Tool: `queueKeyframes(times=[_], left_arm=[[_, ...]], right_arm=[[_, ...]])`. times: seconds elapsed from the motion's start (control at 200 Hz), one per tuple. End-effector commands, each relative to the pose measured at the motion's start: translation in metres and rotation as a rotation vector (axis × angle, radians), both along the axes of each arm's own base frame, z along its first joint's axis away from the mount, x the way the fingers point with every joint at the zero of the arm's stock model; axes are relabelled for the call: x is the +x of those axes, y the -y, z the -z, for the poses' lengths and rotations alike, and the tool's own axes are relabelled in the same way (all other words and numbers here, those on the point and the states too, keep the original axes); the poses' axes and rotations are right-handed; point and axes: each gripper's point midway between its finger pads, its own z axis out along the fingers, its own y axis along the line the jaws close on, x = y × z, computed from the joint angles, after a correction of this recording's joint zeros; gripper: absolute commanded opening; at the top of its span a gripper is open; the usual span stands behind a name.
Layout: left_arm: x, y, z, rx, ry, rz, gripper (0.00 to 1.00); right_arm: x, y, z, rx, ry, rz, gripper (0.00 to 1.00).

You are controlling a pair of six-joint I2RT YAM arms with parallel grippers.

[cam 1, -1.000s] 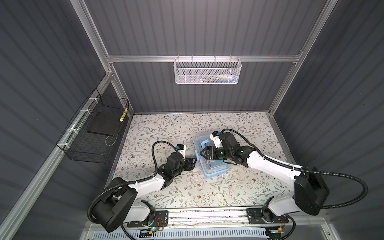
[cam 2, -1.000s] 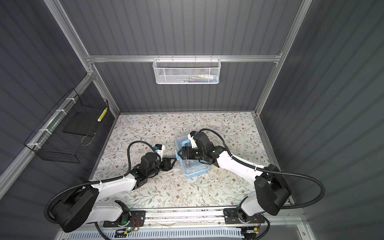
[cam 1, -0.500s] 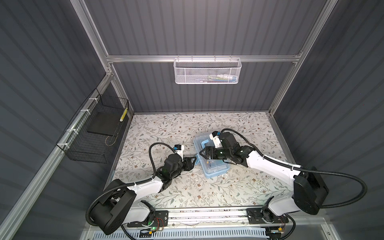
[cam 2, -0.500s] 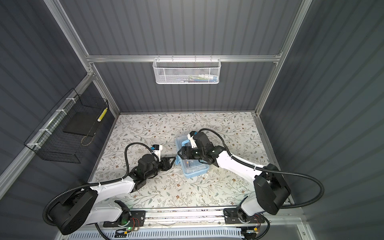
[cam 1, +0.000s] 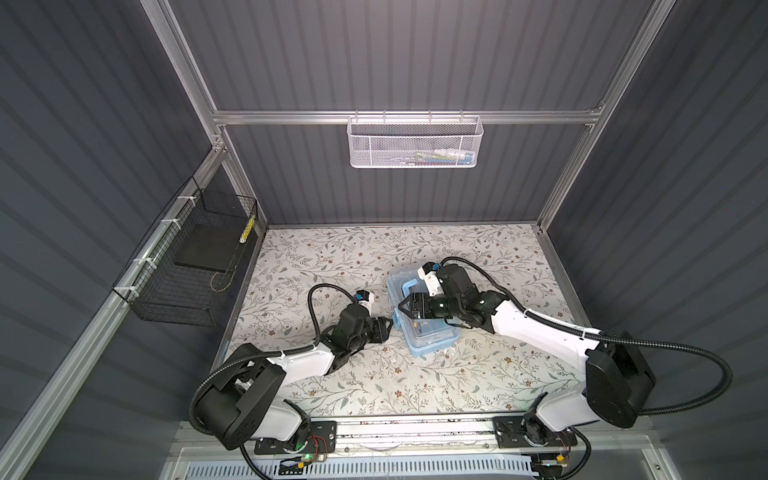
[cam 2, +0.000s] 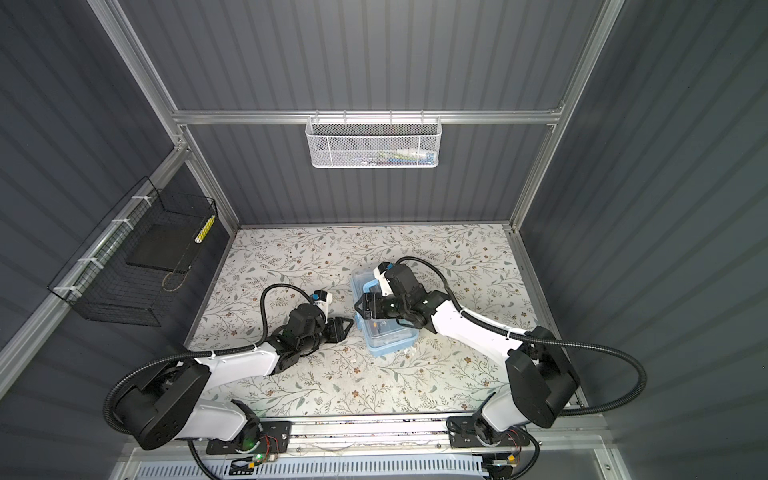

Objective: Pack the tool kit

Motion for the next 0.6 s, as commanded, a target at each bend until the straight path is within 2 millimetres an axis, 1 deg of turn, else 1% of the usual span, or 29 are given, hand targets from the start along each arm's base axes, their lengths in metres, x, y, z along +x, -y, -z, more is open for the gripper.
queueKeyframes(times=[0.0,0.075,0.14,0.17,0.265,0.31,0.415,0.516,0.596], left_arm=[[-0.003,-0.011,0.005,0.113,0.014,0.029,0.58],[-0.003,-0.011,0.006,0.118,0.011,0.030,0.60],[-0.003,-0.010,0.007,0.114,0.016,0.043,0.64],[-0.004,-0.007,0.008,0.108,0.019,0.061,0.67],[-0.007,0.001,0.015,0.124,0.020,0.107,0.77],[-0.008,0.005,0.018,0.134,0.020,0.130,0.80],[-0.004,0.011,0.021,0.148,0.034,0.157,0.84],[0.002,0.017,0.024,0.164,0.043,0.171,0.85],[0.007,0.024,0.024,0.161,0.049,0.185,0.85]], right_arm=[[-0.010,0.022,0.017,-0.115,-0.042,0.036,0.82],[-0.004,0.029,-0.003,-0.130,0.031,0.054,0.83],[0.004,0.036,-0.020,-0.169,0.074,0.061,0.83],[0.004,0.041,-0.021,-0.204,0.070,0.062,0.83],[0.008,0.040,-0.031,-0.203,0.092,0.056,0.83],[0.007,0.038,-0.032,-0.185,0.089,0.049,0.83],[0.006,0.035,-0.028,-0.158,0.070,0.052,0.84],[0.004,0.037,-0.020,-0.160,0.052,0.063,0.84],[0.004,0.040,-0.017,-0.164,0.046,0.072,0.84]])
